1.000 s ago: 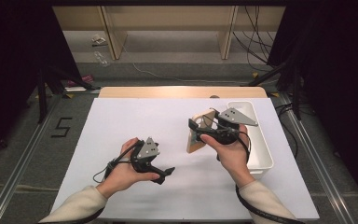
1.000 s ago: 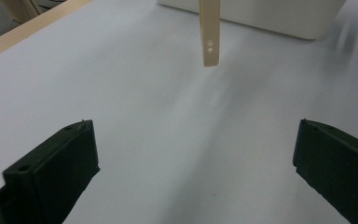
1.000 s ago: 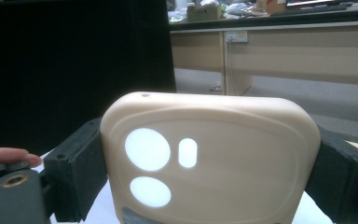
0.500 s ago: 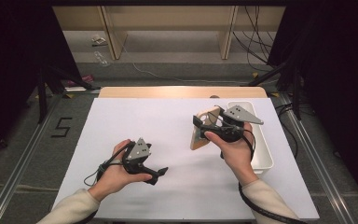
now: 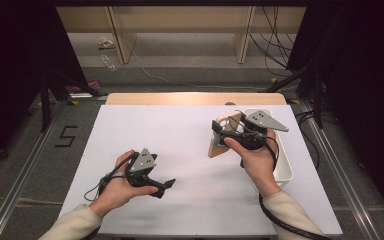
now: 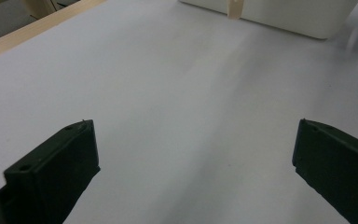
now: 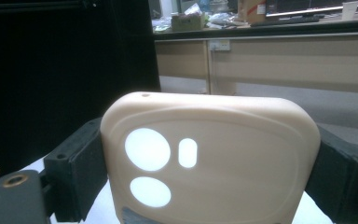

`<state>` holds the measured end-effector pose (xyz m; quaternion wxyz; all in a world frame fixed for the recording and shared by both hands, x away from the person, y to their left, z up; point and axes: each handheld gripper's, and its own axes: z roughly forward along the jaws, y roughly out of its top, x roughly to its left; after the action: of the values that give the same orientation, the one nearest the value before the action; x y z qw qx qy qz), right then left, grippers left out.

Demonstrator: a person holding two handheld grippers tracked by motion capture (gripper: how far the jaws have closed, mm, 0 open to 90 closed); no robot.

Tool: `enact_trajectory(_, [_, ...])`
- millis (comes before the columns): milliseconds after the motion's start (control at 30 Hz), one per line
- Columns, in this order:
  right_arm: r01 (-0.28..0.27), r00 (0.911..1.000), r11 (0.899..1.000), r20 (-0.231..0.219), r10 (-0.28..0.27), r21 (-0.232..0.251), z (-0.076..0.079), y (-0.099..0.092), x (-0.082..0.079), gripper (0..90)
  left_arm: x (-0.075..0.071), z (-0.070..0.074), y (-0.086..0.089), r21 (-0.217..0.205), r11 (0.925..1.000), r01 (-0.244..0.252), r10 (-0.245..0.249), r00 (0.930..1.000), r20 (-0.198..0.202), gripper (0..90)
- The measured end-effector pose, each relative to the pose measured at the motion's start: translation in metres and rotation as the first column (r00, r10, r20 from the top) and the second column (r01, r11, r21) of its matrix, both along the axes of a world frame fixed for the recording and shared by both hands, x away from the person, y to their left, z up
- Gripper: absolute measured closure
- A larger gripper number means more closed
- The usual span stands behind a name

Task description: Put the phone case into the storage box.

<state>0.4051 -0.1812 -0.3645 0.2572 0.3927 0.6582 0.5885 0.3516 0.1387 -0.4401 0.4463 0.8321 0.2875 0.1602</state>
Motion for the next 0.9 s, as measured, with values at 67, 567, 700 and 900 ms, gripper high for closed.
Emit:
enact_trajectory(67, [0.005, 1.0000, 1.000, 0.001, -0.005, 0.000, 0.000, -0.001, 0.000, 12.1, 0.000, 0.000, 0.001, 0.003, 1.0000, -0.001, 0.001, 1.0000, -0.002, 0.0])
enact_trajectory(567, [0.040, 0.9991, 0.999, 0.016, -0.040, 0.002, 0.007, -0.012, 0.001, 12.1, -0.001, -0.001, 0.005, -0.001, 0.9999, -0.010, 0.010, 0.9999, -0.003, 0.2])
enact_trajectory(700, [0.050, 0.9986, 0.999, 0.019, -0.050, 0.002, 0.009, -0.014, 0.001, 12.2, -0.001, -0.002, 0.006, 0.000, 0.9999, -0.012, 0.012, 0.9999, -0.005, 0.4])
enact_trajectory(900, [0.059, 0.9981, 0.998, 0.019, -0.059, 0.000, 0.010, -0.017, 0.002, 12.2, -0.001, -0.002, 0.007, -0.004, 0.9999, -0.016, 0.016, 0.9999, -0.005, 0.5])
